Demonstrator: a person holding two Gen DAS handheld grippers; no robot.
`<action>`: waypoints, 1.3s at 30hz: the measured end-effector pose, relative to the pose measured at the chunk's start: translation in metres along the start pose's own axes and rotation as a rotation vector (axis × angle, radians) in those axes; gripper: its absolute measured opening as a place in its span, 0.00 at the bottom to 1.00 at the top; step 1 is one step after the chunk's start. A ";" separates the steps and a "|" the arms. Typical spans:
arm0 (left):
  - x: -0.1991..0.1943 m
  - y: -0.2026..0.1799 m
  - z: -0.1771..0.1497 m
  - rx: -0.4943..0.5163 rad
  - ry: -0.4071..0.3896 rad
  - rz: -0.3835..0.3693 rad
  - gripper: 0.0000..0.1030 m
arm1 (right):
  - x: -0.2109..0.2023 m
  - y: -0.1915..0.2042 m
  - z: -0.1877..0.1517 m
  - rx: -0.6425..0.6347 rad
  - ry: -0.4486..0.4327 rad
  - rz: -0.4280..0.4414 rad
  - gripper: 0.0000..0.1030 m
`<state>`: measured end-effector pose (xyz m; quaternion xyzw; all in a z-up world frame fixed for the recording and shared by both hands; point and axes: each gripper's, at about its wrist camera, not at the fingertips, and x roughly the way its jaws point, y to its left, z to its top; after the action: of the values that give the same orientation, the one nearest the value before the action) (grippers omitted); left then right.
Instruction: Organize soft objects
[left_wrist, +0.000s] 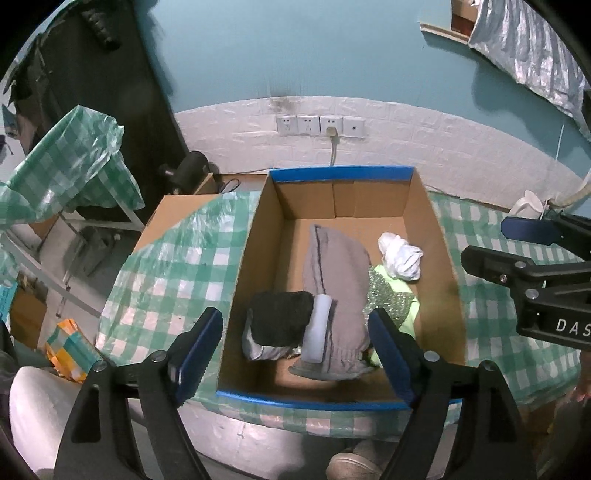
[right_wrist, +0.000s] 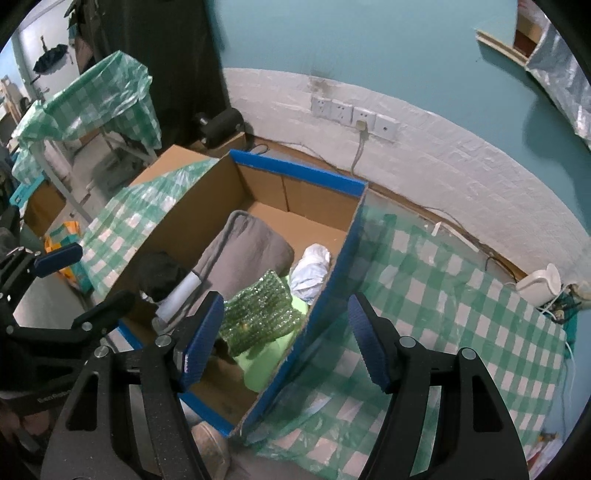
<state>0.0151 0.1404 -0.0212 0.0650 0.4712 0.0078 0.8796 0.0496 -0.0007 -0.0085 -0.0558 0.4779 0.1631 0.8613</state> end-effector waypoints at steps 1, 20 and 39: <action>-0.003 0.000 0.001 -0.002 -0.003 -0.003 0.80 | -0.005 0.000 -0.002 0.000 -0.008 -0.003 0.68; -0.027 -0.027 -0.003 0.053 -0.034 -0.021 0.88 | -0.046 -0.010 -0.034 0.003 -0.077 -0.049 0.68; -0.045 -0.052 0.000 0.115 -0.079 -0.017 0.89 | -0.053 -0.025 -0.043 0.038 -0.105 -0.054 0.68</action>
<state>-0.0123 0.0858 0.0098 0.1114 0.4363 -0.0294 0.8924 -0.0023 -0.0473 0.0116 -0.0437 0.4334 0.1335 0.8902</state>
